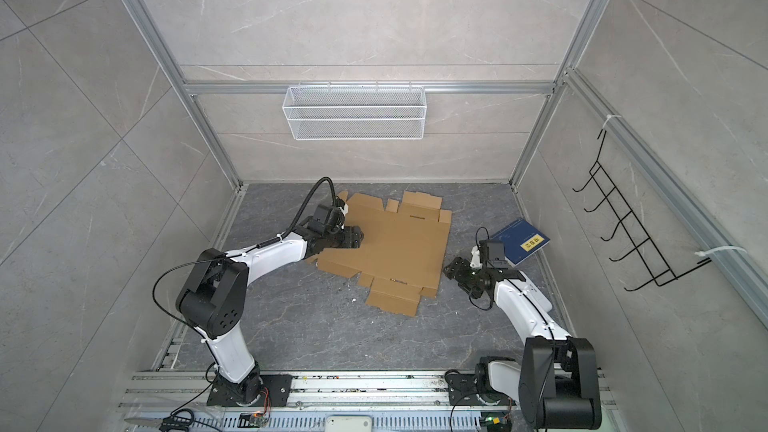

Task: Fold the paper box

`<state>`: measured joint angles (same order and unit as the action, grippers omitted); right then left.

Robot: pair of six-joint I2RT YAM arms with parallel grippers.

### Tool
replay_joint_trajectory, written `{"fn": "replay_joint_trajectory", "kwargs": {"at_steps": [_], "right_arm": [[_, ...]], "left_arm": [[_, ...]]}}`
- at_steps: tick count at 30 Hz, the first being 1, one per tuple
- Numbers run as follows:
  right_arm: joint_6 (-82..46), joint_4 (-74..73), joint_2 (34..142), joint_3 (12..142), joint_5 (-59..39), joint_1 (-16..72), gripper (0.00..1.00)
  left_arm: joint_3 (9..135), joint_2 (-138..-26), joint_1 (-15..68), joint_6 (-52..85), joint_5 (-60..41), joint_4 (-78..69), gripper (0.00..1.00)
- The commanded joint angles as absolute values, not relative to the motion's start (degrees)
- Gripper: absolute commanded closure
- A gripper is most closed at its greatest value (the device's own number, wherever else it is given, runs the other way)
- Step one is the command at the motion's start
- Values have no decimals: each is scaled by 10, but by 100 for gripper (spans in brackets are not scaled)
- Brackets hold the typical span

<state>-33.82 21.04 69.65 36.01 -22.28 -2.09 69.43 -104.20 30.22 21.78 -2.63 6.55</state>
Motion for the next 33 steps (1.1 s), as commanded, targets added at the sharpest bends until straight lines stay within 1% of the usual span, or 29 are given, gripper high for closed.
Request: {"fn": "replay_joint_trajectory", "kwargs": {"at_steps": [1,8,15,19,24,29,33], "right_arm": [[-350,210,680,341,-233,-28,28],[-357,161,720,339,-256,-35,30],[-381,89,772,336,-281,-34,36],[-381,65,809,346,-289,-23,39],[-358,58,843,365,-273,-7,39],[-339,34,888,378,-283,12,40],[-331,10,904,381,-299,28,46]], "left_arm": [[721,-1050,301,203,-55,73,16],[737,-1089,298,213,-72,64,16],[691,-1090,291,227,-82,38,16],[655,-1076,291,234,-82,25,16],[612,-1061,291,242,-84,14,16],[571,-1031,291,250,-87,14,17],[527,-990,291,253,-86,21,17]]}}
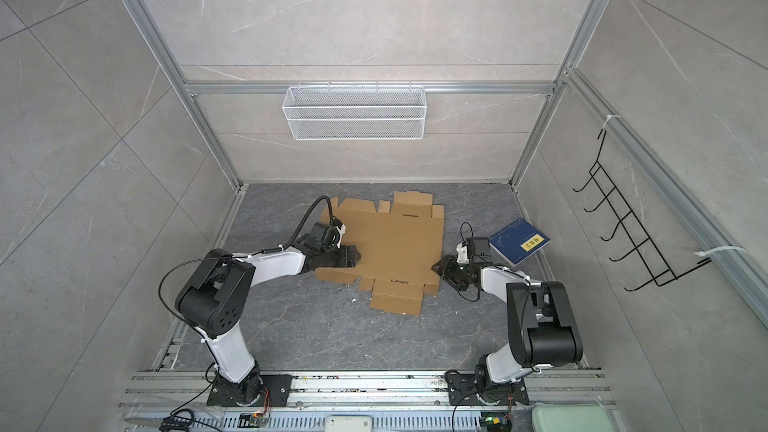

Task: Fold the paper box

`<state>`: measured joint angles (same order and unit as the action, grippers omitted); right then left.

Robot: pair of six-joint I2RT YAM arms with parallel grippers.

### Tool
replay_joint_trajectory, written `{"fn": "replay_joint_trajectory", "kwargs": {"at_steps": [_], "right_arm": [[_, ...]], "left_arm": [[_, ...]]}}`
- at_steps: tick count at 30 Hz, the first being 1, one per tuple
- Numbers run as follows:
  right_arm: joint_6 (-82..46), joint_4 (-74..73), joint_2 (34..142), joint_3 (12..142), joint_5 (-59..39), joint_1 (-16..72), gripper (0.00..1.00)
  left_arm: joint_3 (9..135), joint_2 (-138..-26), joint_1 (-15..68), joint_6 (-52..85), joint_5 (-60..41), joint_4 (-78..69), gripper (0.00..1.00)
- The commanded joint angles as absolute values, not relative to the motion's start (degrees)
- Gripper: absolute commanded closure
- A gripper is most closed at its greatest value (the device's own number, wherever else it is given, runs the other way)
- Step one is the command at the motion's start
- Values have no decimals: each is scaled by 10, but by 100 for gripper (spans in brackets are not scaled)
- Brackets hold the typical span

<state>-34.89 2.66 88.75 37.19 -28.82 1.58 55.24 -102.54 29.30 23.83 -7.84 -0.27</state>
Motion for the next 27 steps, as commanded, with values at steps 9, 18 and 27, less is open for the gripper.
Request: {"fn": "replay_joint_trajectory", "kwargs": {"at_steps": [9,18,27], "right_arm": [[-324,14,908,379,-316,65,75],[-324,31,883,368,-327,78,78],[-323,19,943,461,-308,75,60]], "left_arm": [[436,-888,291,276,-69,50,17],[437,-806,291,271,-63,111,17],[516,-846,287,240,-73,110,17]]}}
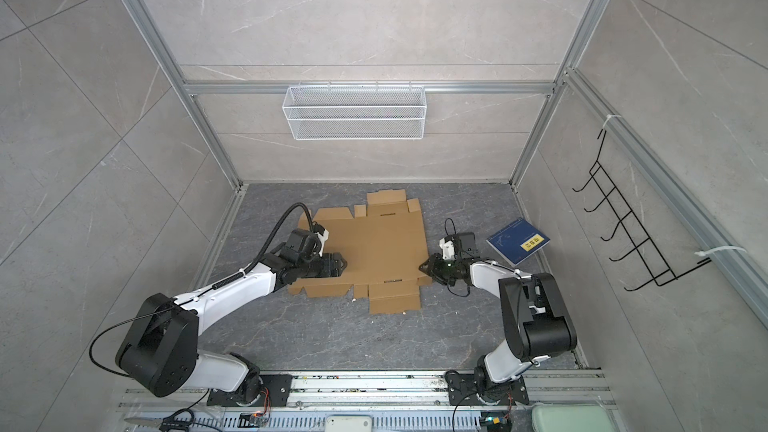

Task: Fold the paper box

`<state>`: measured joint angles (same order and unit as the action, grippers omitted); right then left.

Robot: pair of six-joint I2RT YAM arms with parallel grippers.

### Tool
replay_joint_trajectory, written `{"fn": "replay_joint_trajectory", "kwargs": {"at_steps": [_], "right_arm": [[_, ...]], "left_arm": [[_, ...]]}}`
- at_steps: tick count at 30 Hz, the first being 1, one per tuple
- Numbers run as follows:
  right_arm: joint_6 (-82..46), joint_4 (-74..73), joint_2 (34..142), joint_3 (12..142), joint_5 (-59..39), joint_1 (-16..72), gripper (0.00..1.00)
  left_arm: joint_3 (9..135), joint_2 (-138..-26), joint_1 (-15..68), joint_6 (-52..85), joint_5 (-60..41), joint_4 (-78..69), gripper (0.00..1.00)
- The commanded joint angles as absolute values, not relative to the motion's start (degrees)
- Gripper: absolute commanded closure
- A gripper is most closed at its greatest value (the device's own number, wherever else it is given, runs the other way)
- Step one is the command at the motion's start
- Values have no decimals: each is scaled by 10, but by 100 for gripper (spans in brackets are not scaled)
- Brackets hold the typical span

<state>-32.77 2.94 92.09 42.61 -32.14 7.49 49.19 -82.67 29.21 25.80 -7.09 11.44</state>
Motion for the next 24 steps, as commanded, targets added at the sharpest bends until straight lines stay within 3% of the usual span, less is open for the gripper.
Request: {"fn": "replay_joint_trajectory", "kwargs": {"at_steps": [1,11,17,24], "right_arm": [[-322,17,953,474,-301,74,59],[-247,101,1017,593,-212,73,41],[-236,135,1093,701,-281,69,31],[-226,160,1177,801,-319,69,32]], "left_arm": [[517,-852,283,242,-80,101,17],[494,-860,229,248,-109,63,17],[495,-864,221,262,-110,38,17],[525,-906,215,266,-113,22,17]]}}
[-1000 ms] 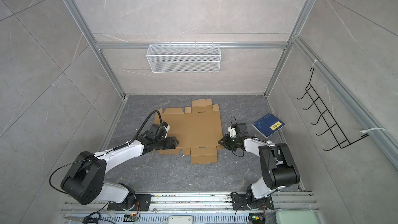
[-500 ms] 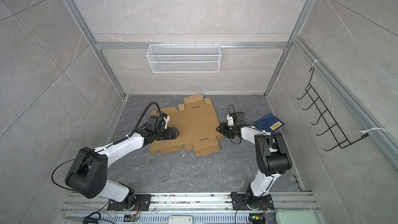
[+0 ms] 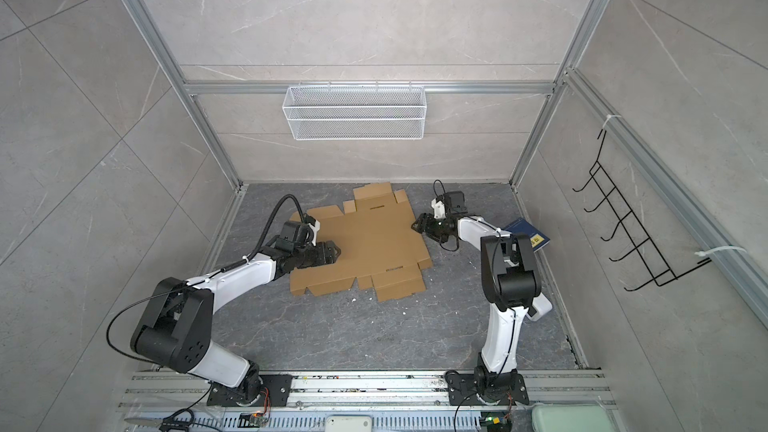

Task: Fold the paper box

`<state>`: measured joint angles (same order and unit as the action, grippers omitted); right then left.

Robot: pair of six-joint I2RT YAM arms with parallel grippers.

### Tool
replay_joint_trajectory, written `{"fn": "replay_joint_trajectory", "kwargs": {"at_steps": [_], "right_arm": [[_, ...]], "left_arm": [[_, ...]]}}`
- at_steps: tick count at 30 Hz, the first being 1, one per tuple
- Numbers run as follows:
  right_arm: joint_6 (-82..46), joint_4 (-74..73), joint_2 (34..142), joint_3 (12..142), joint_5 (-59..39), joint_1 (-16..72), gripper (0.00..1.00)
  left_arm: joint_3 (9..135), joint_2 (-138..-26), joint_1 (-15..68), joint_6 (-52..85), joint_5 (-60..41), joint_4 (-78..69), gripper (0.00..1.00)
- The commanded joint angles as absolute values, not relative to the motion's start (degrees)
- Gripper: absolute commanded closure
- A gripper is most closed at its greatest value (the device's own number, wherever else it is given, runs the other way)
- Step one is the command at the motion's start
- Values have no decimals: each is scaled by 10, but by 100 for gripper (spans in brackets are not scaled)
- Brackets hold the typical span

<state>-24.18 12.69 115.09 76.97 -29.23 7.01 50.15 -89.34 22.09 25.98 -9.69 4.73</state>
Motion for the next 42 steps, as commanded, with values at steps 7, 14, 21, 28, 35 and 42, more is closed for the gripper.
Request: {"fn": "replay_joint_trajectory", "kwargs": {"at_steps": [7,14,21,28,35,42], "right_arm": [[-215,190,1235,854,-356,70,37],[-199,206,1247,863,-385,75,52],[-202,187,1238,842,-405,75,66],[-197,179,1242,848,-430,79,60],[-192,230,1257,894,-328,75,36],[-180,256,1313,955,-383,82,36]], "left_arm": [[530,-940,204,272,-110,9,18],[501,-946,204,280,-107,-1,18],[460,-929,204,299,-114,-14,19],[430,-927,204,307,-113,-29,19],[420,-924,204,304,-94,-27,19],[407,-928,204,301,-91,-32,20]]}}
